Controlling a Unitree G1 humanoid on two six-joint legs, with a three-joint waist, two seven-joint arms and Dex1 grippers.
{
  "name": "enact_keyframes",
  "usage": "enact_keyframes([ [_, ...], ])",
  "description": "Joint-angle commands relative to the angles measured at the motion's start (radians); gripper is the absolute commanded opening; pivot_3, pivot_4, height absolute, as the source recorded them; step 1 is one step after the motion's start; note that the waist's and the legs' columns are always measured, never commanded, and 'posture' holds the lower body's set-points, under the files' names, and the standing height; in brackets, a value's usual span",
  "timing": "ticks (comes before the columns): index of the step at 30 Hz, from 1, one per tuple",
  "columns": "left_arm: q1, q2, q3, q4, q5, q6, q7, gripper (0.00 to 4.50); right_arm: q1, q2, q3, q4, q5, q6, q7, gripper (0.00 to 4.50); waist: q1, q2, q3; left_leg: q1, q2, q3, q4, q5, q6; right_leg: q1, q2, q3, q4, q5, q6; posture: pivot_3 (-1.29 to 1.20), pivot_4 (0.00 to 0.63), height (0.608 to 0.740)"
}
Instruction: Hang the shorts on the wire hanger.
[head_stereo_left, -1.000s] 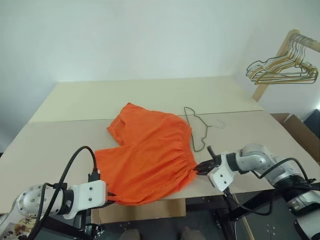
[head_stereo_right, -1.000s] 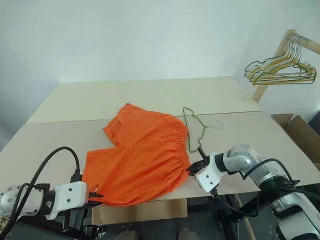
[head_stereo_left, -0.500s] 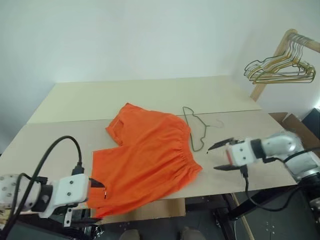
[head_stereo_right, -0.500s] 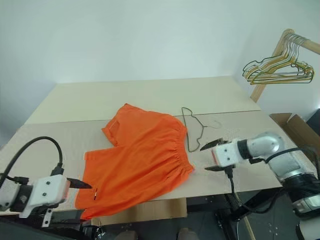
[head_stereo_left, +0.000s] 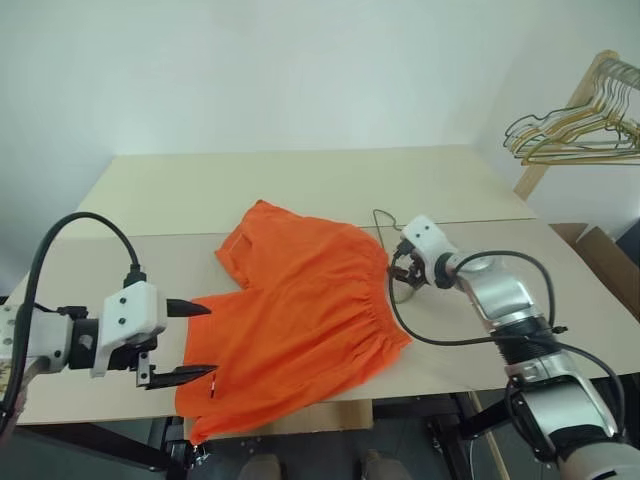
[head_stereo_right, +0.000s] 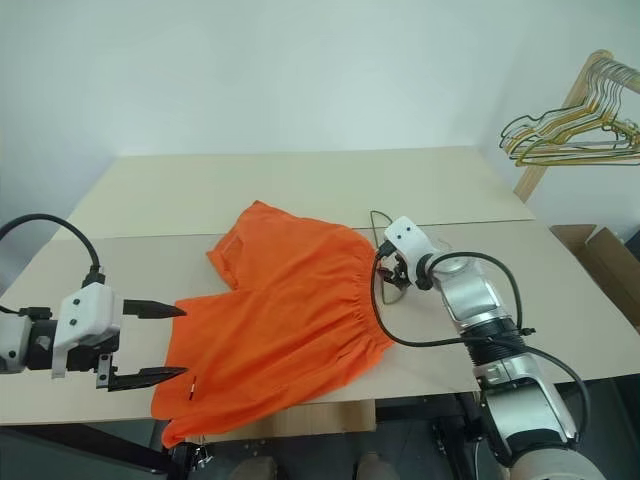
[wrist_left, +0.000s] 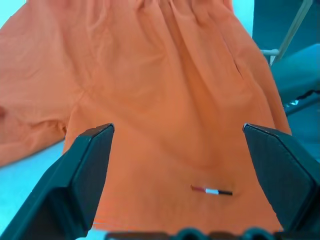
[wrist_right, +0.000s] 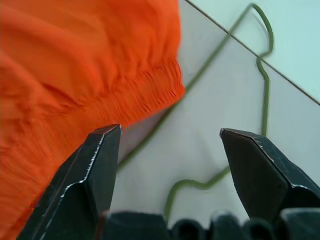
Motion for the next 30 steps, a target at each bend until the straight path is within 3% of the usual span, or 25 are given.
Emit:
enact_keyframes([
  [1,-0.052,0.004,-0.008,-0.020,-0.019,0.007,0.029,4.48,-0.016,0.008,-0.017,0.050,-0.044,0.005,-0.061,3.68,-0.001,0.000,0.000,-0.003,0.000,0.000,0.000,0.001,-0.001,-0.003,0.000,0.000,0.001,0.000,0.000,0.07,0.000,0.740],
  [17,-0.088,-0.015,-0.066,-0.033,-0.013,0.012,0.080,4.48,0.068,-0.113,-0.038,0.081,-0.087,0.018,-0.026,3.68,-0.006,0.000,0.000,0.000,0.000,-0.002,0.006,0.001,-0.001,0.003,0.000,-0.001,0.001,0.003,0.002,0.07,0.000,0.740],
  [22,-0.093,-0.017,-0.081,-0.021,0.007,-0.007,0.092,4.48,0.072,-0.150,-0.060,0.090,-0.083,0.009,-0.024,3.68,-0.006,0.000,0.000,0.010,0.000,-0.003,0.006,0.000,0.000,0.015,0.000,-0.002,-0.001,0.002,0.002,0.07,0.000,0.740],
  [30,-0.101,-0.021,-0.081,-0.011,0.009,-0.012,0.094,4.48,0.012,-0.113,-0.204,-0.135,0.148,0.227,0.123,3.68,-0.021,0.001,0.000,0.011,0.001,-0.003,0.006,-0.001,0.001,0.015,0.002,-0.001,-0.001,0.002,0.002,0.07,0.000,0.740],
])
